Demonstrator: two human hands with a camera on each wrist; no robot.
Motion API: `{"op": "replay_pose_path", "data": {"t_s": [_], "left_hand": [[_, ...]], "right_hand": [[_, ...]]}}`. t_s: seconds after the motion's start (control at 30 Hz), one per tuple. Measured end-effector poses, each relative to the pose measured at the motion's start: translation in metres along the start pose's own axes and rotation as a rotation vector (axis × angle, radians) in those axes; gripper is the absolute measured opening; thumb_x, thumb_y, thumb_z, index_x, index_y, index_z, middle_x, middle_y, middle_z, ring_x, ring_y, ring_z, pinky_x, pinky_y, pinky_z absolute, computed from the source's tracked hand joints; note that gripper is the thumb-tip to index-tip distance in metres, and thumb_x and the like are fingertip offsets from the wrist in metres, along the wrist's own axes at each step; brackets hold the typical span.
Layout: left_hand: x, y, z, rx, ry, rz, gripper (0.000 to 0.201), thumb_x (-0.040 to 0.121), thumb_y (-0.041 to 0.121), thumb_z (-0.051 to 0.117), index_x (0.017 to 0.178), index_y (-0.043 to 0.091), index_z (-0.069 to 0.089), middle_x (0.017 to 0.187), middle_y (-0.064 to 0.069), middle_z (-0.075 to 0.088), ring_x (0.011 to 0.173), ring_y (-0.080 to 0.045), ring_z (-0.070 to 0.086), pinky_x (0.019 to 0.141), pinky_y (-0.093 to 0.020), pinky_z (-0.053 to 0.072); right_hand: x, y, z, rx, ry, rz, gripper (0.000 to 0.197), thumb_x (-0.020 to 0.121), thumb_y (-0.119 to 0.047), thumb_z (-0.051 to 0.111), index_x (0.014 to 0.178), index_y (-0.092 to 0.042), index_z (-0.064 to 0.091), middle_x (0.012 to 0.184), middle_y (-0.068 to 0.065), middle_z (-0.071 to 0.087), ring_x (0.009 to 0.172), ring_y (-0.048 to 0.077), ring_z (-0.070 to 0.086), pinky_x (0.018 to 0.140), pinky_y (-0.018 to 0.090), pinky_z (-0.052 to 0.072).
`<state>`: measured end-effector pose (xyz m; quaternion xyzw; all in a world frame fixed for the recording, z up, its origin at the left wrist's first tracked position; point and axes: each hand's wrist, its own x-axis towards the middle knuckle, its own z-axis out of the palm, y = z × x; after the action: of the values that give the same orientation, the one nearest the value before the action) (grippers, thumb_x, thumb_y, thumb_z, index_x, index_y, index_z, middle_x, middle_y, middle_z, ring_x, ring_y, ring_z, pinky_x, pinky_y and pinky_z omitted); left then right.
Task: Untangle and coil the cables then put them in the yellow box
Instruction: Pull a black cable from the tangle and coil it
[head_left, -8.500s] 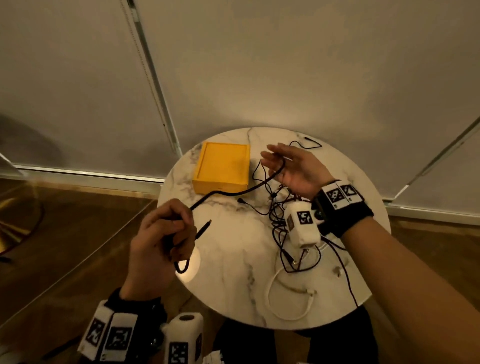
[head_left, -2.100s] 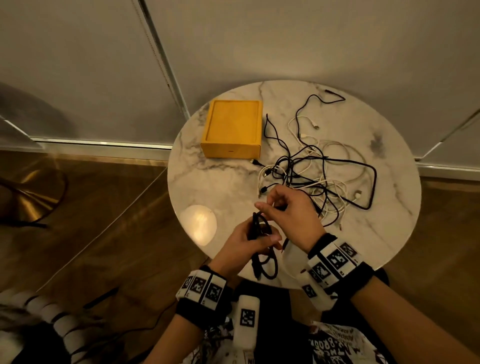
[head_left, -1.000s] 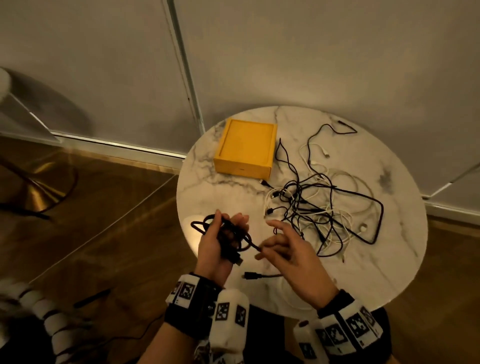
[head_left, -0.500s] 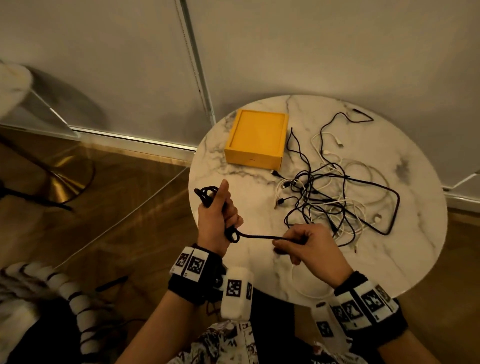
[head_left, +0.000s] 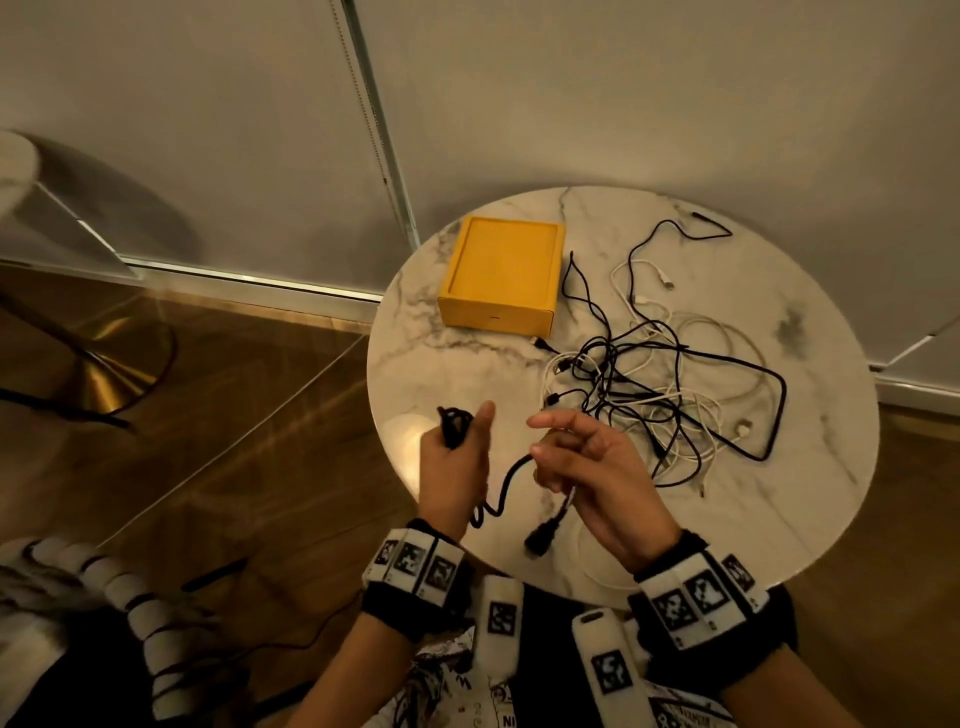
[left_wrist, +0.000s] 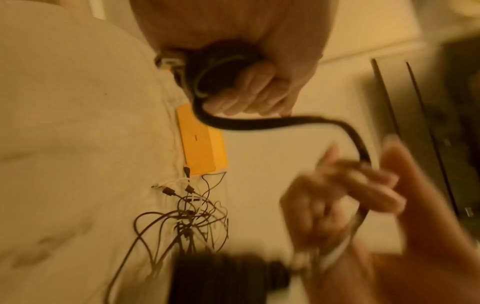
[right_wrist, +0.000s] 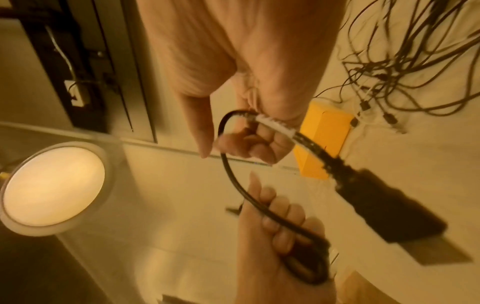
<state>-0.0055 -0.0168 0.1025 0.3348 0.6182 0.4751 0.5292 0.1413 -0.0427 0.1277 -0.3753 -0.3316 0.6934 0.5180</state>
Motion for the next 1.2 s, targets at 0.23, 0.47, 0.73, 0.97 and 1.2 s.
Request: {"op": "replay_pose_path", "data": {"t_s": [0.23, 0.47, 0.73, 0.97, 1.2], "left_hand": [[0.007, 0.005, -0.009, -0.181, -0.185, -0.093, 0.046, 0.084, 0.044, 0.06, 0.056, 0.017, 0.035, 0.04, 0.002, 0.025, 0.028, -0.012, 0.019, 0.039, -0.024, 0.009], [-0.033, -0.009, 0.029, -0.152, -0.412, -0.126, 0.055, 0.077, 0.064, 0.061, 0.054, 0.015, 0.051, 0.041, -0.001, 0.042, 0.028, -0.01, 0.03, 0.034, -0.017, 0.022], [-0.039, -0.002, 0.024, 0.025, -0.547, -0.051, 0.023, 0.091, -0.003, 0.057, 0.068, 0.003, 0.054, 0.044, 0.001, 0.041, 0.031, -0.006, 0.035, 0.034, -0.015, 0.028], [-0.032, -0.01, 0.007, 0.091, -0.417, -0.024, 0.039, 0.092, 0.033, 0.054, 0.061, 0.008, 0.052, 0.054, -0.007, 0.049, 0.043, -0.014, 0.042, 0.045, -0.022, 0.034], [-0.035, -0.019, 0.019, -0.077, -0.285, -0.06, 0.031, 0.099, 0.022, 0.047, 0.092, 0.001, 0.068, 0.091, -0.014, 0.073, 0.083, -0.023, 0.07, 0.07, -0.033, 0.058]], "right_hand": [[-0.008, -0.002, -0.034, 0.196, 0.107, 0.026, 0.051, 0.041, -0.031, 0.095, 0.081, -0.005, 0.077, 0.069, 0.014, 0.068, 0.064, 0.017, 0.067, 0.062, 0.024, 0.057], [0.004, -0.009, -0.016, 0.138, 0.129, -0.018, 0.025, 0.059, -0.018, 0.074, 0.08, -0.004, 0.073, 0.064, 0.01, 0.066, 0.057, 0.014, 0.063, 0.059, 0.022, 0.055], [-0.008, -0.007, -0.027, -0.024, 0.217, -0.014, 0.017, 0.075, -0.004, 0.063, 0.09, 0.002, 0.067, 0.069, 0.012, 0.069, 0.06, 0.018, 0.065, 0.06, 0.023, 0.055], [-0.021, -0.003, -0.038, -0.354, 0.227, 0.053, 0.01, 0.083, 0.006, 0.064, 0.089, 0.002, 0.07, 0.07, 0.015, 0.071, 0.06, 0.023, 0.067, 0.057, 0.029, 0.054], [-0.023, 0.012, -0.021, -0.465, 0.24, 0.046, 0.017, 0.091, -0.003, 0.06, 0.095, -0.011, 0.075, 0.071, 0.02, 0.069, 0.062, 0.028, 0.069, 0.055, 0.034, 0.056]]}}
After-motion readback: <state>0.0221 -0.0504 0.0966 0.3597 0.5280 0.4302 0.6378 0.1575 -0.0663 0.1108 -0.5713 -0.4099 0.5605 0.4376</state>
